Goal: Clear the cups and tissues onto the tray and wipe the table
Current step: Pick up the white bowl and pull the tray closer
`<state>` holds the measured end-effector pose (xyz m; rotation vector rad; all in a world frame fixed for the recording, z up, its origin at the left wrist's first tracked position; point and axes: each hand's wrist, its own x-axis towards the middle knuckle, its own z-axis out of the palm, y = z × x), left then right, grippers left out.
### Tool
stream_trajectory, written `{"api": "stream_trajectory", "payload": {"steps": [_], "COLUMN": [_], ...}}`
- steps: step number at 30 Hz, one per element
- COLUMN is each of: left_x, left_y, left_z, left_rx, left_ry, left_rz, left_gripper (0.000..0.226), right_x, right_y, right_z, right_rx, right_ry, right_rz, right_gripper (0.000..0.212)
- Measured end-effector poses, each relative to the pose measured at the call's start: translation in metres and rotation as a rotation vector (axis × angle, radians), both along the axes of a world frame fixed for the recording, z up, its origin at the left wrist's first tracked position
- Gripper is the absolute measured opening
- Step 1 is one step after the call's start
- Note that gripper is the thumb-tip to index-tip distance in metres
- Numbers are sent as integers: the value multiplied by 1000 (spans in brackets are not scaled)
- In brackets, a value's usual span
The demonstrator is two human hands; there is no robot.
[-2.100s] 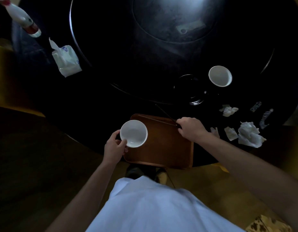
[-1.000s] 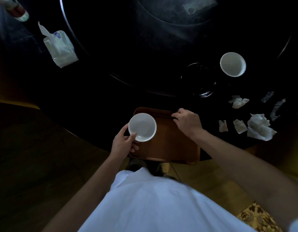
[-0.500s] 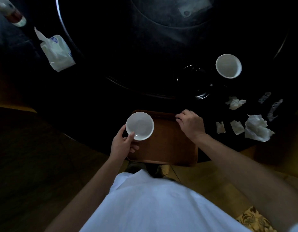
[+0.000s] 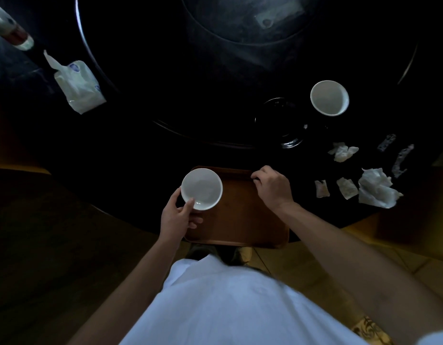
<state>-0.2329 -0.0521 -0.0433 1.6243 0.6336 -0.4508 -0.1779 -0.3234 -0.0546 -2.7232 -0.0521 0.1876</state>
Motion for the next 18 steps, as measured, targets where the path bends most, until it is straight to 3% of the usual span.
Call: {"api": "stream_trajectory", "payload": {"steps": [13,15,18], "left_x": [0,1,4], "left_y": [1,2,3], "left_z": [0,-1,7], "left_rx": [8,101,402], "left_ry": [25,-3,-86], "left_rz": [-6,-59,-159], "left_gripper": [56,56,59], "right_x": [1,-1,-7], "right_y": [7,4,-6], "right_z": [0,4,14], "right_rx": [59,87,115], "right_ry": [16,7,-40], "right_rz": [-27,-10,2], "right_gripper": [16,18,16]}}
